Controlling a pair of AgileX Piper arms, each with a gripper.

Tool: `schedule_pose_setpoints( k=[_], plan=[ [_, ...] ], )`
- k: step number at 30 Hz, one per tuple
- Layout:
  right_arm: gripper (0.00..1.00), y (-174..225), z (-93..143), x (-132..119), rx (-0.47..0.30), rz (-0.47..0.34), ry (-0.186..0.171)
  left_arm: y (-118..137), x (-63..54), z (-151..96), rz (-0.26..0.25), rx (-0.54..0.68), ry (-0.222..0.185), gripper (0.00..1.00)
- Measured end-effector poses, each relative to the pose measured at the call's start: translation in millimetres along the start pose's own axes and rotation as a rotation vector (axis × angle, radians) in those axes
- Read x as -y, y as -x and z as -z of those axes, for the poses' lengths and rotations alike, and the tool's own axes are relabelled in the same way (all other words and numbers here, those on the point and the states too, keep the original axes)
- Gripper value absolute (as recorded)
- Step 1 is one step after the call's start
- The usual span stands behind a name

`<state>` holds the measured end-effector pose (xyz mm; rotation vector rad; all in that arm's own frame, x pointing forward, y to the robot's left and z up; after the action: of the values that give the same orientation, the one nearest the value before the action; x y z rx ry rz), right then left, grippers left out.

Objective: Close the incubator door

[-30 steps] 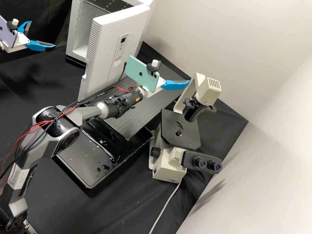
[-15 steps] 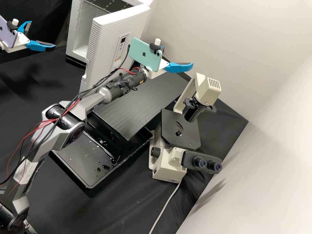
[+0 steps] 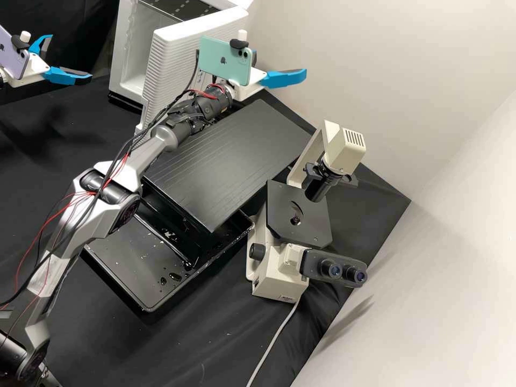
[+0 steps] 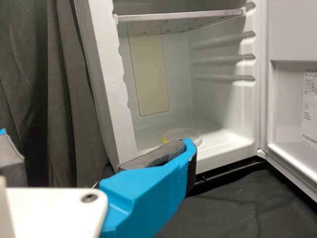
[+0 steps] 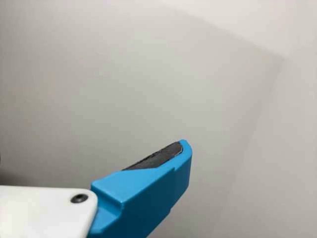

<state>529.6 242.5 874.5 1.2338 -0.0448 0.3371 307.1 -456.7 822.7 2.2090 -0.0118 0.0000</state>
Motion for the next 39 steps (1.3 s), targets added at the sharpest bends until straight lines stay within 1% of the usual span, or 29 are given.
schedule_pose_setpoints(
  k=[2, 3, 4, 5, 6, 8, 9, 10, 13, 15, 17, 18, 21, 22, 23, 25, 27, 28, 29, 30, 31, 32, 33, 34, 37, 39],
  plan=[
    [1.0, -0.9, 5.4, 0.9, -0.021, -0.002, -0.007, 0.0, 0.0, 0.0, 0.0, 0.0, 0.0, 1.0],
    [1.0, -2.2, 8.0, 0.0, -0.046, -0.011, 0.0, 0.0, 0.0, 0.0, 0.0, 0.0, 0.0, 1.0],
    [1.0, -2.6, 9.6, -0.6, -0.06, -0.012, -0.012, 0.0, 0.0, 0.0, 0.0, 0.0, 0.0, 1.0],
    [1.0, -3.5, 11.8, -0.7, -0.082, -0.017, 0.003, 0.0, 0.0, 0.0, 0.0, 0.0, 0.0, 1.0],
    [1.0, -4.2, 15.5, -2.5, -0.114, -0.022, -0.003, 0.0, 0.0, 0.0, 0.0, 0.0, 0.0, 1.0],
    [1.0, -4.9, 22.3, -2.9, -0.162, -0.026, 0.012, 0.0, 0.0, 0.0, 0.0, 0.0, 0.0, 1.0],
    [1.0, -5.0, 25.2, -3.1, -0.181, -0.027, 0.014, 0.0, 0.0, 0.0, 0.0, 0.0, 0.0, 1.0],
    [1.0, -5.1, 28.3, -5.0, -0.203, -0.035, 0.03, 0.0, 0.0, 0.0, 0.0, 0.0, 0.0, 1.0],
    [1.0, -4.6, 38.9, -2.9, -0.256, -0.024, 0.043, 0.0, 0.0, 0.0, 0.0, 0.0, 0.0, 1.0],
    [1.0, -3.8, 44.3, -1.6, -0.282, -0.017, 0.037, 0.0, 0.0, 0.0, 0.0, 0.0, 0.0, 1.0],
    [1.0, -2.9, 49.1, -0.9, -0.312, -0.007, 0.02, 0.0, 0.0, 0.0, 0.0, 0.0, 0.0, 1.0],
    [1.0, -2.3, 51.5, -1.3, -0.324, -0.003, 0.002, 0.0, 0.0, 0.0, 0.0, 0.0, 0.0, 1.0],
    [1.0, 0.5, 60.1, -1.9, -0.36, 0.014, -0.005, 0.0, 0.0, 0.0, 0.0, 0.0, 0.0, 1.0],
    [1.0, 1.6, 63.5, -1.4, -0.372, 0.019, 0.006, 0.0, 0.0, 0.0, 0.0, 0.0, 0.0, 1.0],
    [1.0, 2.6, 66.2, -0.1, -0.383, 0.025, 0.01, 0.0, 0.0, 0.0, 0.0, 0.0, 0.0, 1.0],
    [1.0, 4.4, 71.9, 0.7, -0.401, 0.035, -0.002, 0.0, 0.0, 0.0, 0.0, 0.0, 0.0, 1.0],
    [1.0, 6.8, 81.0, -3.5, -0.432, 0.034, -0.023, 0.0, 0.0, 0.0, 0.0, 0.0, 0.0, 1.0],
    [1.0, 8.7, 86.8, -6.0, -0.45, 0.036, -0.041, 0.0, 0.0, 0.0, 0.0, 0.0, 0.0, 1.0],
    [1.0, 10.2, 92.0, -9.2, -0.466, 0.037, -0.045, 0.0, 0.0, 0.0, 0.0, 0.0, 0.0, 1.0],
    [1.0, 11.3, 96.2, -12.8, -0.483, 0.032, -0.039, 0.0, 0.0, 0.0, 0.0, 0.0, 0.0, 1.0],
    [1.0, 12.2, 99.7, -13.1, -0.497, 0.031, -0.013, 0.0, 0.0, 0.0, 0.0, 0.0, 0.0, 1.0],
    [1.0, 14.0, 105.4, -15.3, -0.515, 0.025, -0.007, 0.0, 0.0, 0.0, 0.0, 0.0, 0.0, 1.0],
    [1.0, 14.9, 108.5, -14.3, -0.524, 0.023, 0.012, 0.0, 0.0, 0.0, 0.0, 0.0, 0.0, 1.0],
    [1.0, 16.1, 112.2, -13.2, -0.532, 0.022, 0.021, 0.0, 0.0, 0.0, 0.0, 0.0, 0.0, 1.0],
    [1.0, 18.9, 120.5, -10.8, -0.54, 0.022, 0.034, 0.0, 0.0, 0.0, 0.0, 0.0, 0.0, 1.0],
    [1.0, 20.3, 124.3, -9.4, -0.538, 0.026, 0.034, 0.0, 0.0, 0.0, 0.0, 0.0, 0.0, 1.0]
  ],
)
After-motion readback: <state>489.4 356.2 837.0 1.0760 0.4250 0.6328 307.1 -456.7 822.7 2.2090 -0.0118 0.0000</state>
